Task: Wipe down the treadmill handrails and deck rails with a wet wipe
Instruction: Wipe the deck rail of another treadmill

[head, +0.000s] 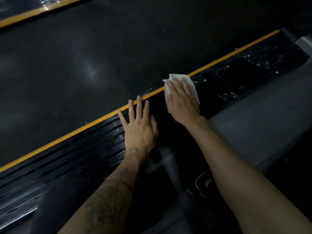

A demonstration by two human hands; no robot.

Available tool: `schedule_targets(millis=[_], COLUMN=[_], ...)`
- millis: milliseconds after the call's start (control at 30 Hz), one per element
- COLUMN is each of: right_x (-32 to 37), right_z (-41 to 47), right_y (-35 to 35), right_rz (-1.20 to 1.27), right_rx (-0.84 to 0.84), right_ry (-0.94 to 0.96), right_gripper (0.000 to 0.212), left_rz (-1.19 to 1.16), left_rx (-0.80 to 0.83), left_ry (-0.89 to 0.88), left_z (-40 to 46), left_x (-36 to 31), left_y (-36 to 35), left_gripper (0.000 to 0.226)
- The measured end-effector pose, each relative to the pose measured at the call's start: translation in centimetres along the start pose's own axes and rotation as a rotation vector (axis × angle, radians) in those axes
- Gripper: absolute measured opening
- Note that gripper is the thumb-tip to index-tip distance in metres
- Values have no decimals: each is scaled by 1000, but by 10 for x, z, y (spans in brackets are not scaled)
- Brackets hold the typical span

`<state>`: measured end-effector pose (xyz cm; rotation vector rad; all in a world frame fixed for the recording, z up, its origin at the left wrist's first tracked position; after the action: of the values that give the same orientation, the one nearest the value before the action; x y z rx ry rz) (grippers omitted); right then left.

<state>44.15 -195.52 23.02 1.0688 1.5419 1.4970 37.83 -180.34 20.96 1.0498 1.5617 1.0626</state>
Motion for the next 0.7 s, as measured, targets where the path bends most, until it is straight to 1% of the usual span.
schedule_targets(millis=[33,100,167,200,233,300,367,400,500,533,567,600,667,700], right_x=[12,36,38,29,18,-3,0,10,35,30,20,7,-17,-18], right_z=[-1,-8,-18,-20,-19,-18,-18,-19,-30,-32,-32,-32,-31,-30], right_y=[-2,-8,-8,-5,-2,4,1,-4,-13,-10,-6,-1,5,5], right_rz=[4,31,41,42,48,44,23,22,50,43,32,36,69,72], right_rx=[16,18,53,51,17,-56,-49,-28,25,9,-25,-63,-107,-124], right_ry=[16,159,268,267,227,86,-30,-32,176,229,237,192,13,-63], right_gripper=[63,62,61,61,59,62,65,66,64,61,58,55,54,55], left_rz=[-1,1,-2,-5,-9,-18,-14,-6,6,4,2,0,-5,-5], left_rx=[3,1,2,2,0,-2,-2,-3,0,-2,-3,-4,-6,-8], left_ry=[1,0,-5,-3,-1,0,-2,-1,1,1,2,2,1,-1], left_z=[0,0,-1,-1,0,0,0,0,1,1,1,1,0,0], left_x=[-1,0,-1,-1,-1,-1,-1,-1,-1,-1,-1,-2,-2,-2], left_y=[0,0,0,0,1,1,1,1,0,0,0,0,0,1], left_gripper=[58,58,58,58,58,58,58,58,58,58,58,58,59,59])
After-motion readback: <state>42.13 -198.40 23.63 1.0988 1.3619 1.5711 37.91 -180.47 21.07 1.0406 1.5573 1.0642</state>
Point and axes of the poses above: each hand's wrist, its own z-axis towards the middle knuckle, its own y-axis out of the back of the hand, x = y × z, the point moved 5 cm from there along z, towards the middle knuckle, and after that the axes turned 14 degrees about y, right-handed, at the moved point
